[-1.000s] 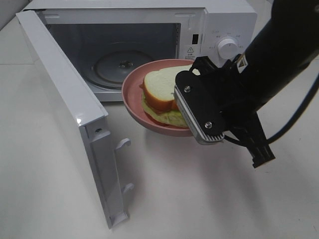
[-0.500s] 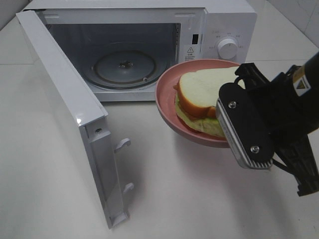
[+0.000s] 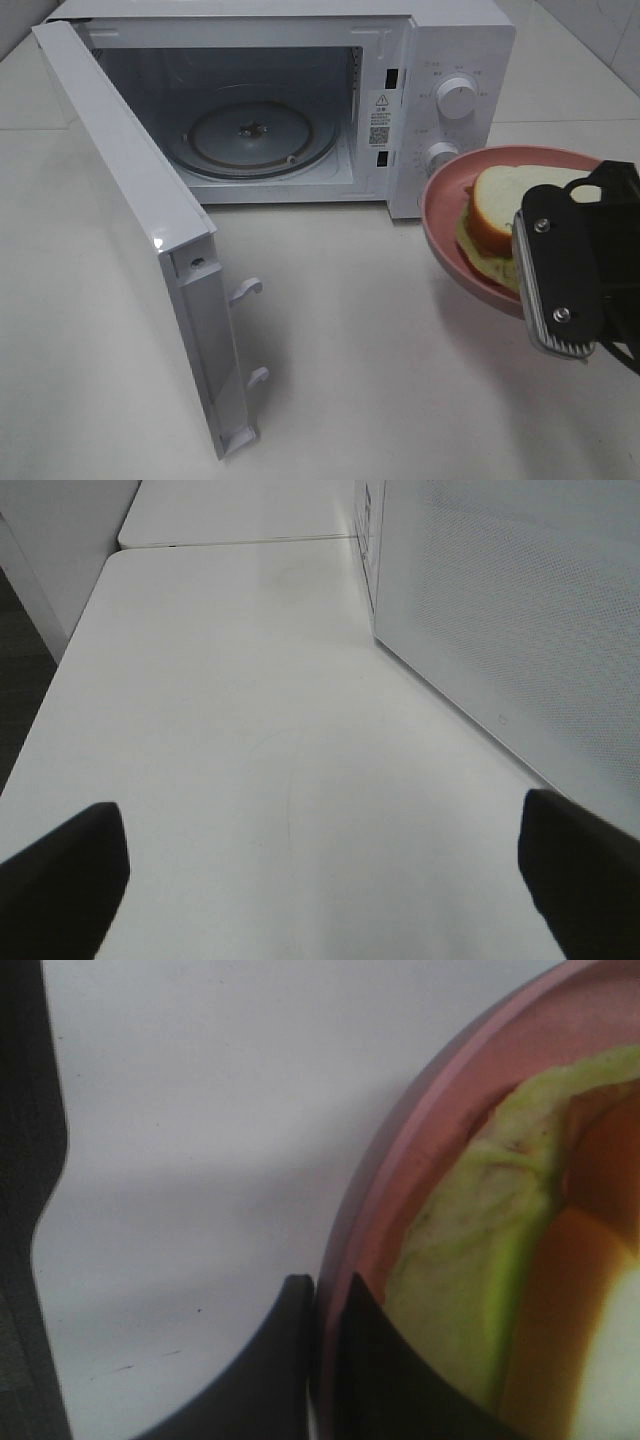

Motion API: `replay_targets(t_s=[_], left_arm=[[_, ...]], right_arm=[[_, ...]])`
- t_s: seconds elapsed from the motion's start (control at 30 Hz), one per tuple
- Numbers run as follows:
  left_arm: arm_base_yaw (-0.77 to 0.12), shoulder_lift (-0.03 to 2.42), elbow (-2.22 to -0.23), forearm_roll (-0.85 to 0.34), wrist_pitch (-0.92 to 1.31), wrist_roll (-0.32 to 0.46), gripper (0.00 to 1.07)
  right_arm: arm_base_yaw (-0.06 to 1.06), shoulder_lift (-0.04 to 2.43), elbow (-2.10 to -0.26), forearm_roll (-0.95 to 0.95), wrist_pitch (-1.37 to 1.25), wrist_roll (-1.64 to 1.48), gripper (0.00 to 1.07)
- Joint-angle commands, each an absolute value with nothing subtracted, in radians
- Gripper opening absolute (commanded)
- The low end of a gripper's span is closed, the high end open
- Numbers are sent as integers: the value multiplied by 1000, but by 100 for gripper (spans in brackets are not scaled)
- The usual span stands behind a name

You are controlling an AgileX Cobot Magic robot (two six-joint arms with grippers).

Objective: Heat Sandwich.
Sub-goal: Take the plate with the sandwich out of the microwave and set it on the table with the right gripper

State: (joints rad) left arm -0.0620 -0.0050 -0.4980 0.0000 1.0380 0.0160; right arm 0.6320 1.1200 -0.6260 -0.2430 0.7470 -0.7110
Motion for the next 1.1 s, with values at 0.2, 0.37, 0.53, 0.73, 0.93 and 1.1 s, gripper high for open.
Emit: replay_targets(t_s=[0.2, 0.37, 0.53, 0.73, 0.93, 1.1], left_arm=[[-59, -30, -496, 0, 1036, 17, 100], [-59, -30, -496, 0, 1036, 17, 100], [-59, -30, -496, 0, 1036, 17, 100], [-59, -30, -496, 0, 1036, 17, 100], [-59, -30, -496, 0, 1036, 17, 100], [-59, -30, -496, 0, 1036, 17, 100]], right_arm=[[627, 1097, -616, -387, 818, -389, 0], [627, 1097, -616, -459, 862, -201, 0], [627, 1097, -616, -491, 881, -60, 0], [627, 1118, -616, -520, 883, 76, 0], [627, 1217, -618, -601, 872, 257, 0], [627, 1306, -624, -621, 812, 322, 0]])
